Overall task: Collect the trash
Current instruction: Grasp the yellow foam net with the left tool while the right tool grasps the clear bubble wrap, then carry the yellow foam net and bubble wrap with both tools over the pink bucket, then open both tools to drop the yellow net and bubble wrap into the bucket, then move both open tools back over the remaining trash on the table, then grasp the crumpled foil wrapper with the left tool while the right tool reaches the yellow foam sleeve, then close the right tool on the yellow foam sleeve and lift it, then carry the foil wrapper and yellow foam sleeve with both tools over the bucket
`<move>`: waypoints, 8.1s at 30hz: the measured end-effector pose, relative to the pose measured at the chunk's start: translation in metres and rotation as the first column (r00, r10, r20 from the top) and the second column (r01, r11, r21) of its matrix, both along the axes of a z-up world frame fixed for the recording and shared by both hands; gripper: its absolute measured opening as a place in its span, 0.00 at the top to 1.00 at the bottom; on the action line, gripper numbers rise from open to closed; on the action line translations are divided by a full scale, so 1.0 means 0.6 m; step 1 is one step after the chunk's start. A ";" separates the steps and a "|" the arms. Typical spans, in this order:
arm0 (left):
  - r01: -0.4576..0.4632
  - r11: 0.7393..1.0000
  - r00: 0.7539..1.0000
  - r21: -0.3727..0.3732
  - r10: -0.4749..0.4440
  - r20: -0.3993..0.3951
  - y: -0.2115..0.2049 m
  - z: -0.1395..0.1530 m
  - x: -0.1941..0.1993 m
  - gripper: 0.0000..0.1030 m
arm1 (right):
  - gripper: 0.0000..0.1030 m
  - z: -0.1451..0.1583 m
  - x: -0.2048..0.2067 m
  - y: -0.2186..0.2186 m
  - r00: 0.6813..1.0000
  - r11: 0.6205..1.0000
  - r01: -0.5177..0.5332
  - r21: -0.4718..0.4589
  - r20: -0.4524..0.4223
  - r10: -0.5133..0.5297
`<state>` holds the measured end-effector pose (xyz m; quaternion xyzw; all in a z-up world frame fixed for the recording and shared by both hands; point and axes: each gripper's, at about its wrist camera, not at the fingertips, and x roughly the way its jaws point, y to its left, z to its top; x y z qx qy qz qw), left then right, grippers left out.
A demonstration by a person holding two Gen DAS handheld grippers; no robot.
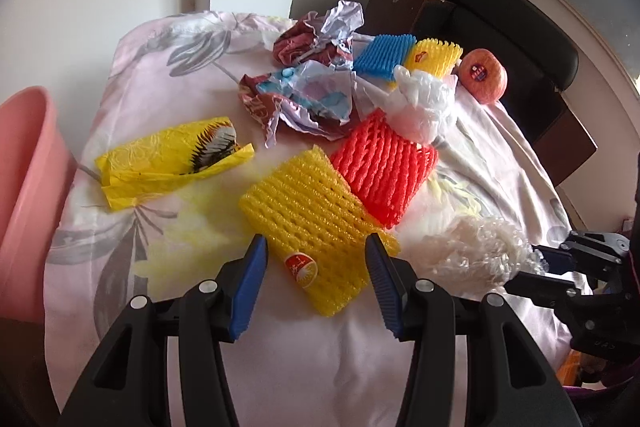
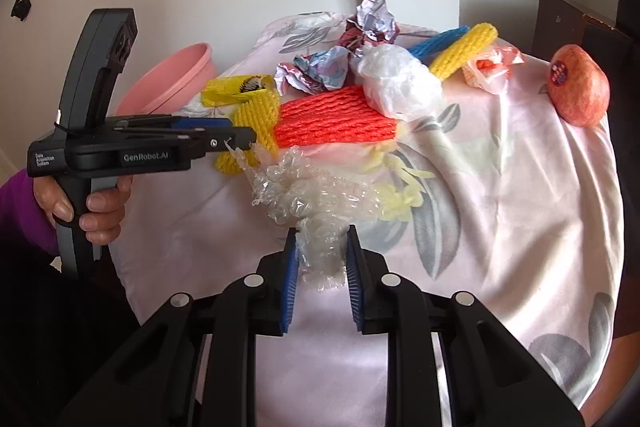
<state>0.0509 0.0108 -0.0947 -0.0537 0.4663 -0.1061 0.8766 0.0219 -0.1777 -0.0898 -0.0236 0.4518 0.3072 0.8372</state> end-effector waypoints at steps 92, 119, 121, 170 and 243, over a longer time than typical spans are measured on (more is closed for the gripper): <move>-0.623 0.781 0.766 0.044 0.598 0.236 0.427 0.075 -0.185 0.68 | 0.70 0.065 0.117 0.561 0.954 0.951 -0.301 0.073 0.017 0.301; -0.530 0.848 0.814 -0.007 0.512 0.275 0.358 0.112 -0.163 0.67 | 0.67 0.110 0.079 0.449 0.972 0.969 -0.227 0.102 0.086 0.219; -0.512 0.859 0.823 -0.010 0.494 0.279 0.344 0.116 -0.157 0.67 | 0.67 0.115 0.077 0.432 0.975 0.972 -0.212 0.100 0.090 0.203; 0.092 0.993 0.942 0.068 -0.109 0.317 -0.044 0.142 0.188 0.56 | 0.57 0.080 0.115 0.007 0.948 0.955 0.284 0.087 0.124 -0.294; -0.194 0.975 0.878 -0.108 0.222 0.424 0.193 0.230 -0.020 0.99 | 0.90 0.202 0.158 0.085 0.945 0.941 0.201 0.272 0.198 -0.259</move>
